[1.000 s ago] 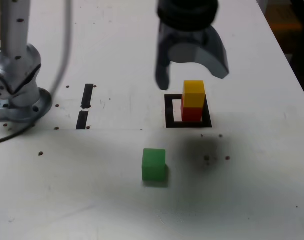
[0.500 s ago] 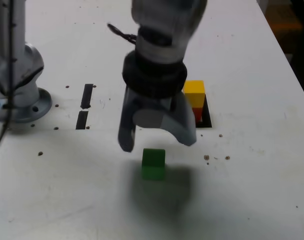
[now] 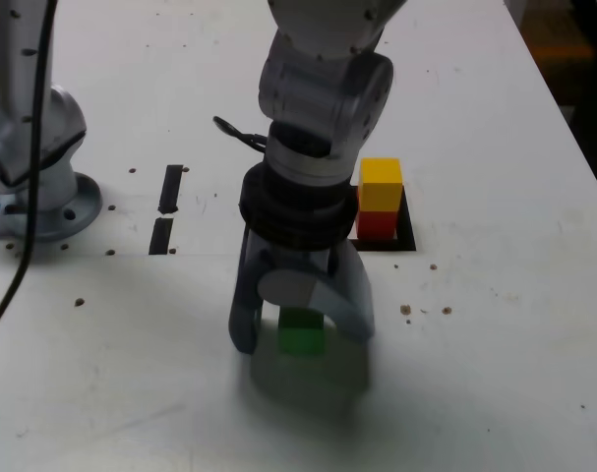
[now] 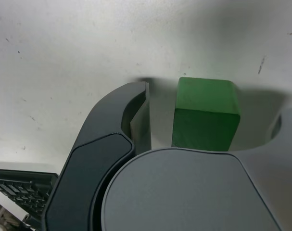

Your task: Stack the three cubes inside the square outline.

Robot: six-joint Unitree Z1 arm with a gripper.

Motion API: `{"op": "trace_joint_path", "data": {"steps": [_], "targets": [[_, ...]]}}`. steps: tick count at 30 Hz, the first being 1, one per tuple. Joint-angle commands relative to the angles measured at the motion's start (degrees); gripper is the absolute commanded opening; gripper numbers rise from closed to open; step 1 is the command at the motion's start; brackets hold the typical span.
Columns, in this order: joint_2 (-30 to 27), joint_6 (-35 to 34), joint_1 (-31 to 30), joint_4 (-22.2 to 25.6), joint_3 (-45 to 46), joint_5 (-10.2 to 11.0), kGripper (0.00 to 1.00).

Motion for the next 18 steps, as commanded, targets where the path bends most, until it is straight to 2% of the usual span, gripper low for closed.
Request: {"op": "trace_joint_path", "data": {"steps": [1,4,7,10,13,18], "targets": [[0.34,-0.22,0.0,0.08,-0.19,0.45,0.85],[0.38,-1.03,0.0,0.11,-0.53,2.08,0.72],[0.37,-2.07,0.0,0.05,-0.75,3.92,0.53],[0.42,-2.46,0.0,0.05,-0.8,4.35,0.42],[0.43,-2.58,0.0,-0.11,-0.97,4.35,0.36],[0.45,-2.63,0.0,-0.28,-1.33,4.25,0.35]]}}
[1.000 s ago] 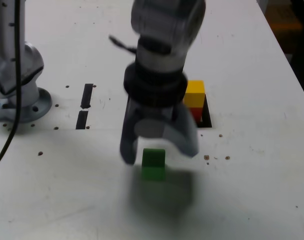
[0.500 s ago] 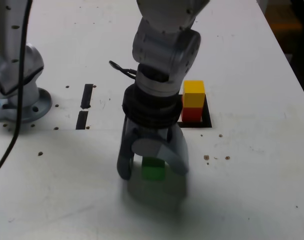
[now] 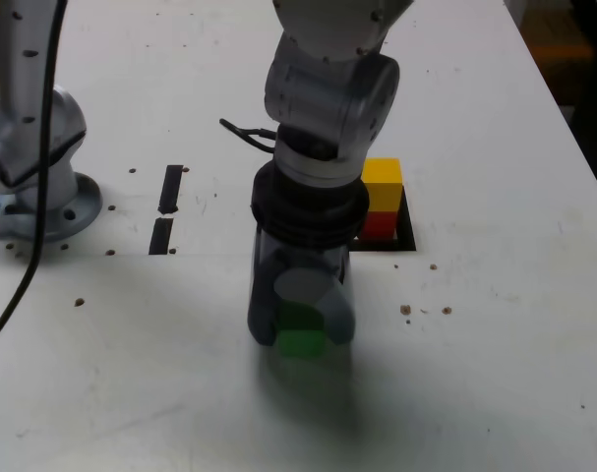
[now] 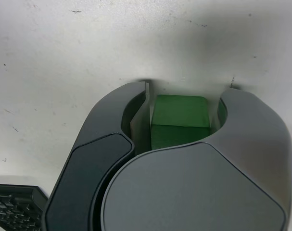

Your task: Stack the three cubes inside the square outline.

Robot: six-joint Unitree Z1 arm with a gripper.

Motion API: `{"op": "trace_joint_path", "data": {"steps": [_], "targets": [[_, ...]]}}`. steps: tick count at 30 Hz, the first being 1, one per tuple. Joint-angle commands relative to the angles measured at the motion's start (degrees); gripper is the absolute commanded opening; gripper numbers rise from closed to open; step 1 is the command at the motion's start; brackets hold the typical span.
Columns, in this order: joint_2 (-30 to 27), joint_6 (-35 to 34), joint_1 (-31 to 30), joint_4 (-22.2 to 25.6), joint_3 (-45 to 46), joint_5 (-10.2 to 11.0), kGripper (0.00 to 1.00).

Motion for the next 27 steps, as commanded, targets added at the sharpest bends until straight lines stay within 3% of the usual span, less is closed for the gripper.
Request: {"op": "trace_joint_path", "data": {"steps": [1,8,11,16,21,27], "targets": [[0.14,-0.06,0.0,0.07,-0.23,-0.12,0.35],[-1.8,-0.5,0.0,3.63,-2.31,1.48,0.32],[-4.42,-1.38,0.0,9.27,-5.34,3.74,0.31],[-8.35,-1.74,0.97,22.83,-15.36,8.99,0.31],[-9.18,3.45,6.16,32.47,-26.46,12.48,0.3],[-8.17,12.75,14.34,34.7,-30.74,13.5,0.3]]}}
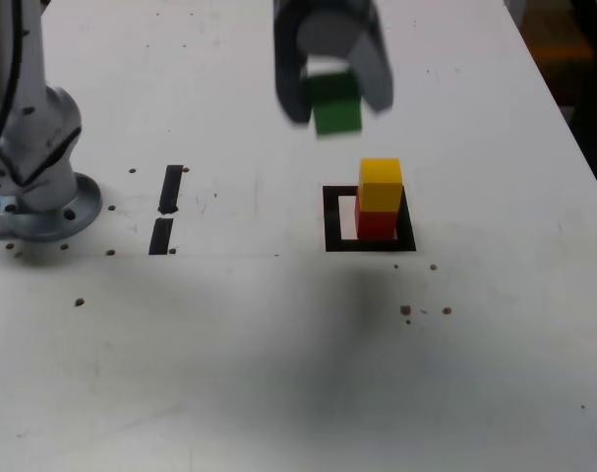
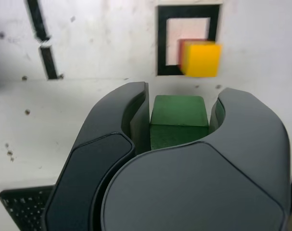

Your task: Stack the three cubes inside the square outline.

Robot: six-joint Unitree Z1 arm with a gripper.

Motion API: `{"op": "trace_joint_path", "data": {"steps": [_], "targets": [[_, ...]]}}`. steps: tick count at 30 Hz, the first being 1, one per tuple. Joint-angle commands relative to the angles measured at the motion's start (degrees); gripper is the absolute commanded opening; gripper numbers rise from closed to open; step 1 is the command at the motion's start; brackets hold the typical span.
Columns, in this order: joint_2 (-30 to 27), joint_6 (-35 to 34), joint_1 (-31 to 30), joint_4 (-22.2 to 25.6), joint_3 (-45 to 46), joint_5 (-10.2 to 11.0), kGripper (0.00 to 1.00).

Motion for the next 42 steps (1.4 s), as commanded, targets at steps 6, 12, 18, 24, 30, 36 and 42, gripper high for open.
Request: {"op": "trace_joint_path", "data": {"steps": [6,12,18,24,30,36,42], "targets": [[3.91,2.98,3.37,-0.03,-0.03,0.5,0.3],[6.0,3.0,4.09,-0.84,-0.7,-0.45,0.3],[8.96,2.8,4.75,-2.56,-0.5,-2.11,0.3],[10.12,4.08,6.95,-5.57,3.27,-2.91,0.3],[11.83,5.37,7.39,-7.81,3.31,-3.43,0.3],[12.15,5.63,7.64,-8.04,3.5,-3.5,0.3],[12.13,5.75,7.76,-8.01,3.52,-3.5,0.34]]}}
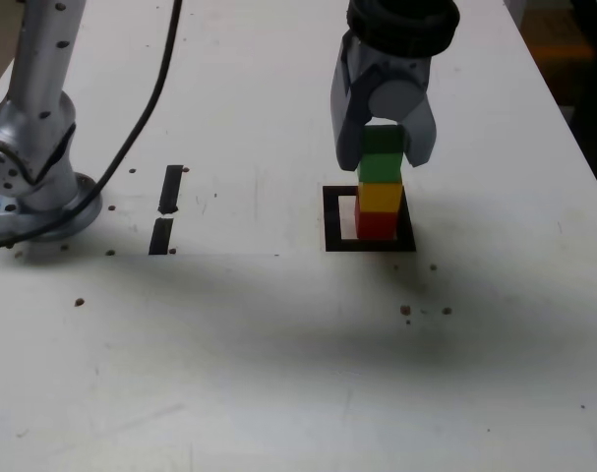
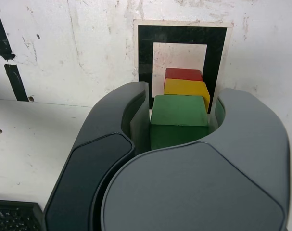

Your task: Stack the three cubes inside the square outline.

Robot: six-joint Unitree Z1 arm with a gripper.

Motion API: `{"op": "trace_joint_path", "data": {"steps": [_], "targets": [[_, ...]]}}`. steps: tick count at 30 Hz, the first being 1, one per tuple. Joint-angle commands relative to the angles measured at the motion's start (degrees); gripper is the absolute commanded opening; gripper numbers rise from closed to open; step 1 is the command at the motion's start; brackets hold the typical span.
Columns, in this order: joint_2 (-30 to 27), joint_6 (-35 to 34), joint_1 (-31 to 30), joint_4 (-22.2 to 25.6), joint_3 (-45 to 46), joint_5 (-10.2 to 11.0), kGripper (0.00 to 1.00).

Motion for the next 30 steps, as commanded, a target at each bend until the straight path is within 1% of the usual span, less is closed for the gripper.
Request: {"op": "trace_joint_path", "data": {"steps": [1,3,5,8,9,11,15,19,22,23,26,30], "targets": [[0.01,0.08,0.13,0.08,-0.04,-0.07,0.37],[0.02,0.12,0.16,0.17,-0.07,-0.17,0.5],[0.02,0.26,0.18,0.23,-0.13,-0.27,0.64],[-0.06,0.51,0.22,0.39,-0.36,-0.37,0.82],[-0.11,0.6,0.22,0.5,-0.47,-0.37,0.87],[-0.24,0.68,0.22,0.76,-0.7,-0.37,0.93],[-0.81,0.7,0.21,1.22,-1.04,-0.42,0.99],[-2.39,0.6,-0.16,2.13,-1.57,-0.47,1.0],[-5.04,0.52,-0.88,3.75,-1.59,-0.4,1.0],[-6.64,0.71,-1.22,4.46,-1.26,-0.28,1.0],[-14.05,2.04,-2.08,6.17,2.83,0.15,1.0],[-24.64,3.21,-2.33,6.05,14.02,0.63,1.0]]}}
